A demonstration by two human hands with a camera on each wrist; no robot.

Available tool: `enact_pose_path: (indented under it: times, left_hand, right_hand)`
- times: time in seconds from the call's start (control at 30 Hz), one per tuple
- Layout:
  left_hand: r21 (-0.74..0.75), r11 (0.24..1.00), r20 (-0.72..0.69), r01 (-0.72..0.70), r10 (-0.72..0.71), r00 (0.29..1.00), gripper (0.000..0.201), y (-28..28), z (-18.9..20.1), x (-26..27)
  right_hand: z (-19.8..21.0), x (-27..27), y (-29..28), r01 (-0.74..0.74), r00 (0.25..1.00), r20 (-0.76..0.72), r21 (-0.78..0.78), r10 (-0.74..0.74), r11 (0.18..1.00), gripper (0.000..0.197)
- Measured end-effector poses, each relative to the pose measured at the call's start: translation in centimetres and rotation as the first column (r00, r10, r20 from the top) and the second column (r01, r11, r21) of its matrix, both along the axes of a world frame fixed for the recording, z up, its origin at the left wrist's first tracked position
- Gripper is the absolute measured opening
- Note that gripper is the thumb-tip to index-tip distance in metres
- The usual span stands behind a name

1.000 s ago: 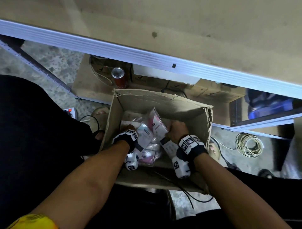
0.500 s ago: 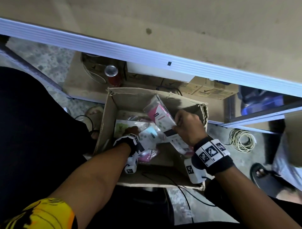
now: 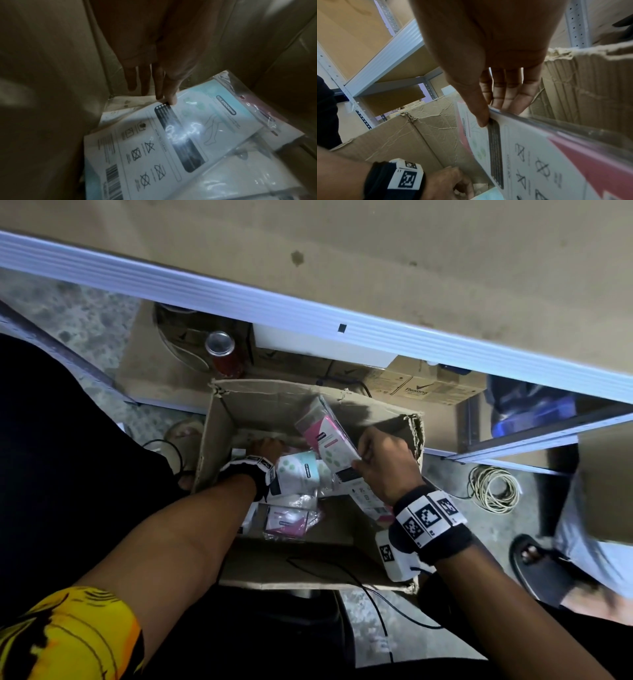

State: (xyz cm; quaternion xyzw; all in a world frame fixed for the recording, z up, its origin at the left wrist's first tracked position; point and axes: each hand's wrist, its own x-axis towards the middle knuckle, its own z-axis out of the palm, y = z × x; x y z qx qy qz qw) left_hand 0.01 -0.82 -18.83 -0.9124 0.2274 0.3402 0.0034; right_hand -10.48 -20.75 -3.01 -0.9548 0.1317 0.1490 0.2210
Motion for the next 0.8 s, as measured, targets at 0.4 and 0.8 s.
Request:
enact_pose_path:
  times: [0.4,0.8]
  left_hand:
    - [-0.104,0.991,-0.084,0.079,-0.088,0.993,0.043,-0.1,0.8,-0.7]
    - [-0.215,0.974,-0.134,0.066,-0.096,0.986,0.011,-1.0,7.1,-2.7]
  right_hand:
    - [1.3,-0.8,0.6,0.02,1.0,-0.012,-0.036,-0.02,0.999,0.024]
    - [3.6,-2.5,1.5,0.075,0.996,0.041,-0.055,-0.073,0.996,0.026]
